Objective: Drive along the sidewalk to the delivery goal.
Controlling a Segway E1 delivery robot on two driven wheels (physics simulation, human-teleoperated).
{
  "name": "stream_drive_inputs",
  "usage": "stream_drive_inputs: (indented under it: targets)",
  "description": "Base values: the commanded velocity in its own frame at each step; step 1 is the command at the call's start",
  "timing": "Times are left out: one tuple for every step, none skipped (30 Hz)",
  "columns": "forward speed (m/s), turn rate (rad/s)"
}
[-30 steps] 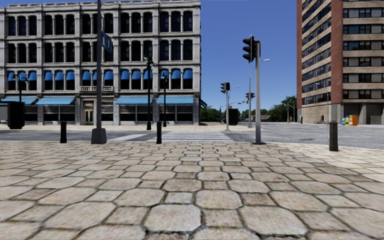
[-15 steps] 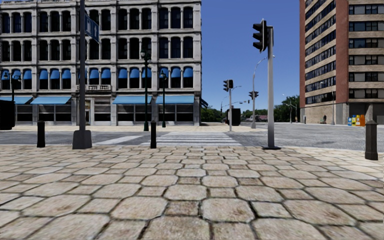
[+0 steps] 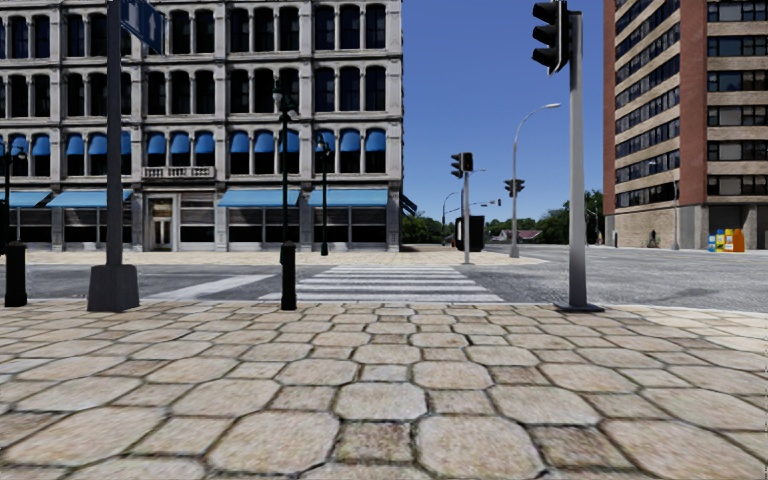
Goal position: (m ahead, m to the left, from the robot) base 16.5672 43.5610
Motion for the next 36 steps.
stream_drive_inputs:
  targets:
    - [2.00, 0.00]
    - [2.00, 0.00]
    - [2.00, 0.00]
    - [2.00, 0.00]
    - [2.00, 0.00]
    - [2.00, 0.00]
    - [2.00, 0.00]
    - [2.00, 0.00]
    - [2.00, 0.00]
    - [2.00, 0.00]
    - [2.00, 0.00]
    - [2.00, -0.40]
    - [2.00, -0.40]
    - [2.00, -0.61]
    - [2.00, -0.72]
    - [2.00, -0.74]
    - [2.00, -0.37]
    - [2.00, 0.00]
    - [2.00, 0.00]
    - [2.00, 0.00]
    - [2.00, 0.00]
    - [2.00, 0.00]
    - [2.00, 0.00]
    - [2.00, 0.00]
    - [2.00, 0.00]
    - [2.00, 0.00]
    - [2.00, 0.00]
    - [2.00, 0.00]
    - [2.00, 0.00]
    - [2.00, 0.00]
    - [2.00, 0.00]
    - [2.00, 0.00]
    - [2.00, 0.00]
    - [2.00, 0.00]
    - [2.00, 0.00]
    - [2.00, 0.00]
